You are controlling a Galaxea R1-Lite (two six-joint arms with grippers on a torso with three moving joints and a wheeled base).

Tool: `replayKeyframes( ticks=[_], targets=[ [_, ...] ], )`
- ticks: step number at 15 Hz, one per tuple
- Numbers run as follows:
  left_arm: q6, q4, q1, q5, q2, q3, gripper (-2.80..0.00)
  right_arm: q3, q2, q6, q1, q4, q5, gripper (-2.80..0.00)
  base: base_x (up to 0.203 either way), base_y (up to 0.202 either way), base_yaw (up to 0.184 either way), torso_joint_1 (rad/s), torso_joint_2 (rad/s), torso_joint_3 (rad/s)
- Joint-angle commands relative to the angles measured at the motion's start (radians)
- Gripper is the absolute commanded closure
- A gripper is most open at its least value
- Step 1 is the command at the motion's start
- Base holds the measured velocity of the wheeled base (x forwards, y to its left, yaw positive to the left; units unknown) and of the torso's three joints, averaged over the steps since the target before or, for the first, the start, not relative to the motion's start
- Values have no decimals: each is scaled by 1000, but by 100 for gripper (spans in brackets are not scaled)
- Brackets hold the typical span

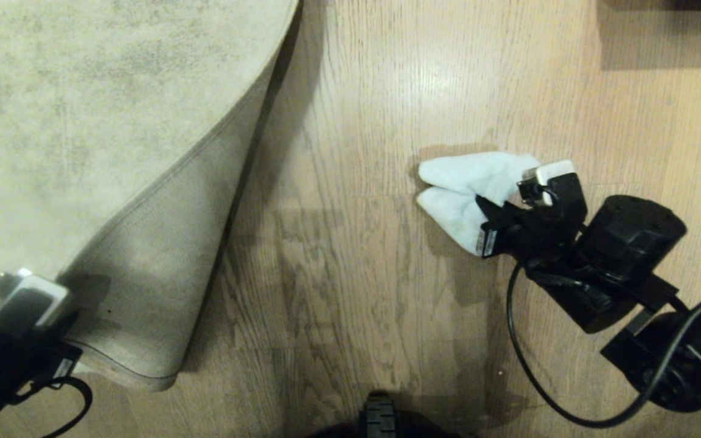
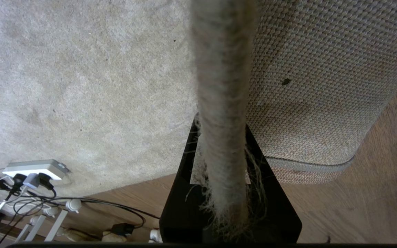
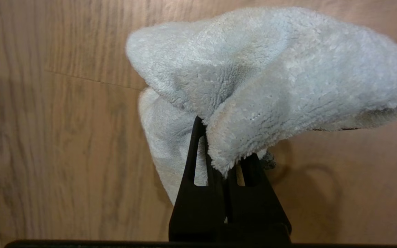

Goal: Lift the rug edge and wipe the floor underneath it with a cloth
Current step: Wipe the floor under the carpet with a rag

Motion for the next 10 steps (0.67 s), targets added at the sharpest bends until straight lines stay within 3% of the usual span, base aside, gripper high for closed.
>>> replayKeyframes(
  ticks=[1, 10],
  targets=[
    [4, -7, 0, 0, 0, 2, 0, 103, -126, -6, -40, -18, -5, 0, 0, 0, 0, 0, 0, 0],
    [4, -7, -1, 0, -2, -1, 0, 526, -448, -41, -283, 1, -83, 0, 0, 0, 0, 0, 0, 0]
  ],
)
